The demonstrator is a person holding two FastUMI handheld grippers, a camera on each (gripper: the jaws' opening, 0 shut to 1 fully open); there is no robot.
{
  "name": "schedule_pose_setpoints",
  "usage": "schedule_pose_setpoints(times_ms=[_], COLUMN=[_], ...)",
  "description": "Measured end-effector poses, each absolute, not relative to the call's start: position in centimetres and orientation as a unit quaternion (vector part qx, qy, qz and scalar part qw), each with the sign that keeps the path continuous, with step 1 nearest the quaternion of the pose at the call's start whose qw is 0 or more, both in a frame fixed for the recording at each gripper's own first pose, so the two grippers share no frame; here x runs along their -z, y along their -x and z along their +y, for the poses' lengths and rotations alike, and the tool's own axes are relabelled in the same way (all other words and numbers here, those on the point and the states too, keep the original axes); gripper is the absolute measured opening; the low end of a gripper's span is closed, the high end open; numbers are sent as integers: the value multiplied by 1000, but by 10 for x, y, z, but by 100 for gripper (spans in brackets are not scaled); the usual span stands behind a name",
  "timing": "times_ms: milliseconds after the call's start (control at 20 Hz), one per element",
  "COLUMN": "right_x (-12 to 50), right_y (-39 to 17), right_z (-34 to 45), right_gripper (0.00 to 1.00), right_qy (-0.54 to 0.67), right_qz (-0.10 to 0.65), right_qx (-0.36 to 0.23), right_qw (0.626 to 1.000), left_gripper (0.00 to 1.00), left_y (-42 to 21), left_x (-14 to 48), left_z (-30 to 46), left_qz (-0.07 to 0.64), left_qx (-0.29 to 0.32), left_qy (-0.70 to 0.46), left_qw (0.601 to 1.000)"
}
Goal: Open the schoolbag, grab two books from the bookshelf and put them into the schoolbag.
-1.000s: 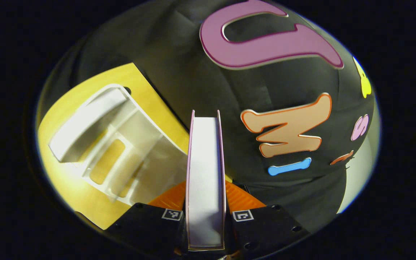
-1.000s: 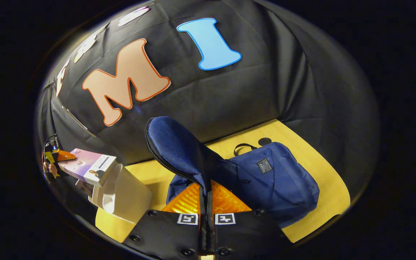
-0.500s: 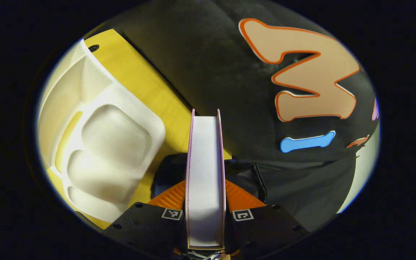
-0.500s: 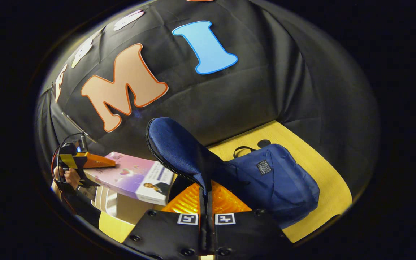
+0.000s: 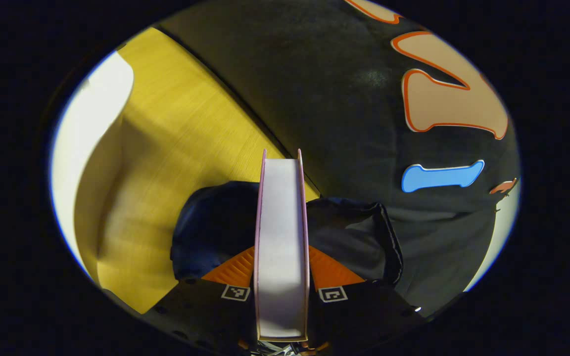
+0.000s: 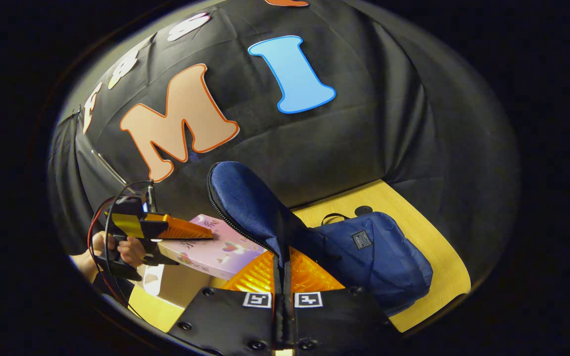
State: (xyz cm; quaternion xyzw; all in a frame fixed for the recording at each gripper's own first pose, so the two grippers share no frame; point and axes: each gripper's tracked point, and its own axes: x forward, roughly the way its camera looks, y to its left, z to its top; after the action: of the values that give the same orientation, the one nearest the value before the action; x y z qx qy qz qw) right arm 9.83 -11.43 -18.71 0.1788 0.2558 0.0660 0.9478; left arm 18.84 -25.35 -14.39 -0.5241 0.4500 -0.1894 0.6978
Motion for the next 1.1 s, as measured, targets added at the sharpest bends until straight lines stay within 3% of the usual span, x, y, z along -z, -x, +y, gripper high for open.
schedule_pose_setpoints(times_ms=[650, 850, 1100], right_x=[182, 187, 193], right_y=[-95, -95, -95], right_z=[-124, -124, -128], right_gripper=[3, 5, 3], right_qy=[-184, -188, -195], right_qz=[246, 248, 250], right_qx=[-78, -76, -69], right_qw=[948, 947, 946], left_gripper=[38, 34, 41], left_y=[-180, -176, -170], left_x=[183, 195, 210], left_z=[-336, -346, -352], left_qz=[461, 463, 482], left_qx=[188, 182, 165], left_qy=[577, 596, 588], left_qw=[647, 630, 628])
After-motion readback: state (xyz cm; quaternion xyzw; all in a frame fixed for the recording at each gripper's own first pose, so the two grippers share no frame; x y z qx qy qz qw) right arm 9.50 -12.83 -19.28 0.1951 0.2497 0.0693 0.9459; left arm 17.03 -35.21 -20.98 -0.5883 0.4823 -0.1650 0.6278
